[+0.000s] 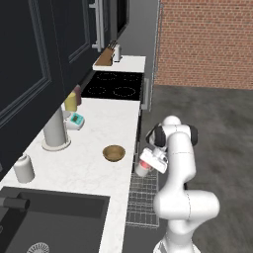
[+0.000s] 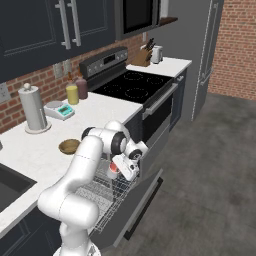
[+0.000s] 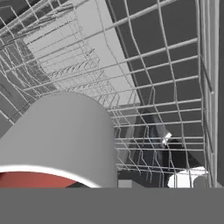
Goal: Pick up the cup and bowl from the counter, place them in the dishwasher, and close the dishwasher door.
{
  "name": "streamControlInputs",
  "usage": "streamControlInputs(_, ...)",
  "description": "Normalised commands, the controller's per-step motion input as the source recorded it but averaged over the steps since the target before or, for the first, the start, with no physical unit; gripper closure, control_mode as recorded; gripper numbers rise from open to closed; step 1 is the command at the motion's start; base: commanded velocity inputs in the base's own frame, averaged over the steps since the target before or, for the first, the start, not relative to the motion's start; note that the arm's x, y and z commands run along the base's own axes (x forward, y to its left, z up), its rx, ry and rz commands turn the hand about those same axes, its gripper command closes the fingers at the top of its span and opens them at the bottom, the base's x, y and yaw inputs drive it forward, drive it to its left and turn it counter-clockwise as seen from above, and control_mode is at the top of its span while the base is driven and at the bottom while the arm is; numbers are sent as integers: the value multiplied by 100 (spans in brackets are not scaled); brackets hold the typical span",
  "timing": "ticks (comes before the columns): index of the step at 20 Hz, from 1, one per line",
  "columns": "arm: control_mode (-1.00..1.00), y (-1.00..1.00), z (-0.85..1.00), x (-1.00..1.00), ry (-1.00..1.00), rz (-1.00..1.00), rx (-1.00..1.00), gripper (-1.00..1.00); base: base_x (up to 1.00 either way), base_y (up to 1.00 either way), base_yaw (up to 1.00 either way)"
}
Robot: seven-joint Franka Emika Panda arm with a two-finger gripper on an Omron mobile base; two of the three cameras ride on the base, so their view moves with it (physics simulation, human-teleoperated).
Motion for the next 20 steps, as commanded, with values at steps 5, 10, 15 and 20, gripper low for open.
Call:
streamControlInputs(5, -100, 5, -32, -32, 11, 0, 3, 100, 0, 0, 0)
streamControlInputs(10, -100, 19, -45, 4, 17, 0, 3, 100, 0, 0, 0)
streamControlInputs(15, -100, 38, -20, 1, 9, 5, 2, 100, 0, 0, 0)
streamControlInputs(20, -100, 25, -36, 5, 6, 5, 0, 100, 0, 0, 0)
